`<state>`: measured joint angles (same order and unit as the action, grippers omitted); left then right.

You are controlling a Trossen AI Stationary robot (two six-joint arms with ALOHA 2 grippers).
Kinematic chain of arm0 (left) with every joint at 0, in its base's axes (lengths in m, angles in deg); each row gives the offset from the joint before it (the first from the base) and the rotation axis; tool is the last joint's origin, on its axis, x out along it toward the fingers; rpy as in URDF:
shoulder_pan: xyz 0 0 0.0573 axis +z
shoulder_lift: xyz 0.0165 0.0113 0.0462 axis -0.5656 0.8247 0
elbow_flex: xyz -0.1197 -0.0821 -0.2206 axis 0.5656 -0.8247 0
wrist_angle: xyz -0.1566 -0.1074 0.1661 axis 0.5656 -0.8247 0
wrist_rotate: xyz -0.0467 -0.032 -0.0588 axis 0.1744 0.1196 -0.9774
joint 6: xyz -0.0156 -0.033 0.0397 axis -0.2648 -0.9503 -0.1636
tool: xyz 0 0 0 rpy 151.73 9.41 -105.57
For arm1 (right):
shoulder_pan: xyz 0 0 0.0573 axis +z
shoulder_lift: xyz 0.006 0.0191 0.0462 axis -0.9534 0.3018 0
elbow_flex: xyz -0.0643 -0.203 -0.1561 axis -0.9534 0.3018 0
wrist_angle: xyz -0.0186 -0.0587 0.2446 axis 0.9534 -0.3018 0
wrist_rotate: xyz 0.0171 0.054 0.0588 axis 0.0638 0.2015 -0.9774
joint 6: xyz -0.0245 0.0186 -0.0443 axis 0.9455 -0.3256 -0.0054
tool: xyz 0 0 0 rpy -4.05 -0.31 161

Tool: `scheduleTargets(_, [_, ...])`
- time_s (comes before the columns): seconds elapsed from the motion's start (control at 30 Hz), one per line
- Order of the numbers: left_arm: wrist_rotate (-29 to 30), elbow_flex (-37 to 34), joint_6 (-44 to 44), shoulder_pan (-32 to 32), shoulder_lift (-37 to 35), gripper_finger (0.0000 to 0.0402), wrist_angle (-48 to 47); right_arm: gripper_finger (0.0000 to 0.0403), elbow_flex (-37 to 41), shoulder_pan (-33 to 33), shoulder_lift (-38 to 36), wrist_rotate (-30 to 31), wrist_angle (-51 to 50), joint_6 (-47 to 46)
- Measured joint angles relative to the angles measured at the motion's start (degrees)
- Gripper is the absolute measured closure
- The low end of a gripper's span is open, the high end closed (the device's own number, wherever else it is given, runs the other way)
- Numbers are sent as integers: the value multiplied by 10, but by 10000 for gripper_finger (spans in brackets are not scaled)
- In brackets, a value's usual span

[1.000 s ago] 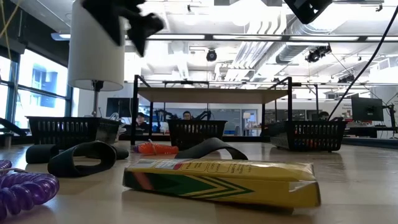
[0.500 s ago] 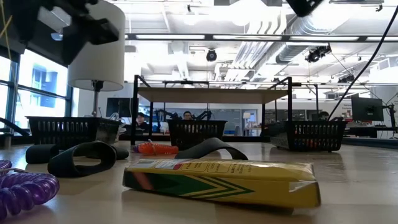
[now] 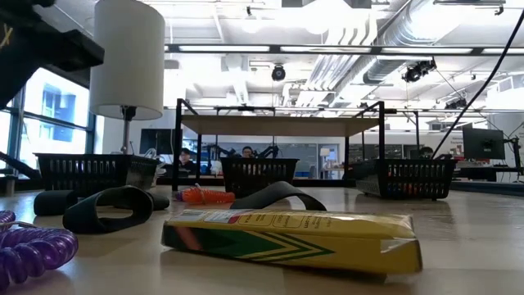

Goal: Pick & Place Office Desk Supplies
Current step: Put the purple spring keychain into the right black bin

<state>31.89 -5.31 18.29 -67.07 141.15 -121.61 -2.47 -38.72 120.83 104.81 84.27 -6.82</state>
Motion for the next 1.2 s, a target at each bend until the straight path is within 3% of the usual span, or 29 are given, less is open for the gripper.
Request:
scheduleTargets(0.17, [34,-13,-46,-33,-4,164,15,192,-42,-14,0,1,-65,-1])
scheduleTargets(0.53, [42,-26,-73,-86,-4,164,101,197,-99,-95,31,-17,-203,35])
scheduleTargets(0.7, [106,-26,-104,-97,-4,164,105,197,-115,-126,94,-19,-213,88])
scheduleTargets(1.2, [138,-26,-207,-97,-4,164,192,197,-120,-126,116,-15,-200,117])
